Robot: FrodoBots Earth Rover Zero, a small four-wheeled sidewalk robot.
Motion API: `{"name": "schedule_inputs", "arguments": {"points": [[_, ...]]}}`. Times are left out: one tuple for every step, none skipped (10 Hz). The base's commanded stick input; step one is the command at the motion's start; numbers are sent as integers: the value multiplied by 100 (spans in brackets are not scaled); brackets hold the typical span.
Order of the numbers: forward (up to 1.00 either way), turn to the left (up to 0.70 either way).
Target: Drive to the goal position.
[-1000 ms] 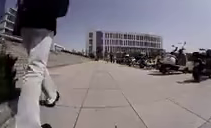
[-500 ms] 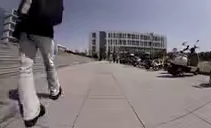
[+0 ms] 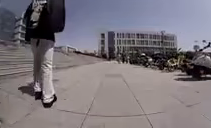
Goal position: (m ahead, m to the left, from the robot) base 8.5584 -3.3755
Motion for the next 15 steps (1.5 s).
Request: {"name": "schedule_inputs", "arguments": {"points": [[100, 0], [100, 0], [100, 0], [100, 0], [100, 0], [100, 0], [100, 0], [100, 0], [100, 0], [100, 0], [100, 0], [100, 0], [100, 0], [100, 0], [100, 0]]}}
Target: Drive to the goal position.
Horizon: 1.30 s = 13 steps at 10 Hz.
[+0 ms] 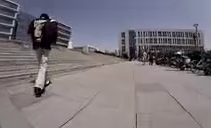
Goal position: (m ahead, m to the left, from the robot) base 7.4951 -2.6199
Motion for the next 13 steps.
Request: {"name": "schedule_inputs", "arguments": {"points": [[100, 0], [100, 0], [100, -11], [100, -40], [100, -3], [100, -1], [100, 0], [100, 0], [100, 0], [100, 0], [100, 0], [100, 0], [100, 0]]}}
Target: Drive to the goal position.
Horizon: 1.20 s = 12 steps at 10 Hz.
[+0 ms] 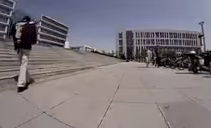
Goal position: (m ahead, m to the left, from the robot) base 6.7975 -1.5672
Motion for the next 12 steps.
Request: {"name": "schedule_inputs", "arguments": {"points": [[100, 0], [100, 0], [100, -13], [100, -34], [100, -26], [100, 0], [100, -9], [100, -39], [100, -36], [100, -25], [100, 0], [100, 0]]}}
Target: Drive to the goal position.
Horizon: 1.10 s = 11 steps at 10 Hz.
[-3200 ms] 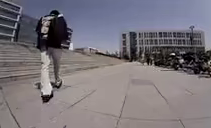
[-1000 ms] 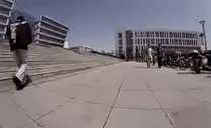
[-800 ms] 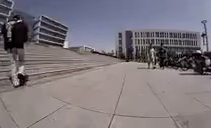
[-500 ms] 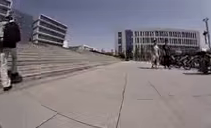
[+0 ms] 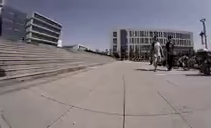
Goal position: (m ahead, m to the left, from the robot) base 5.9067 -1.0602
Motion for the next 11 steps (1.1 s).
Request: {"name": "schedule_inputs", "arguments": {"points": [[100, -20], [100, -40], [100, -16], [100, 0], [100, 0], [100, 0], [100, 0], [100, 0], [100, 0], [100, -13], [100, -34]]}}
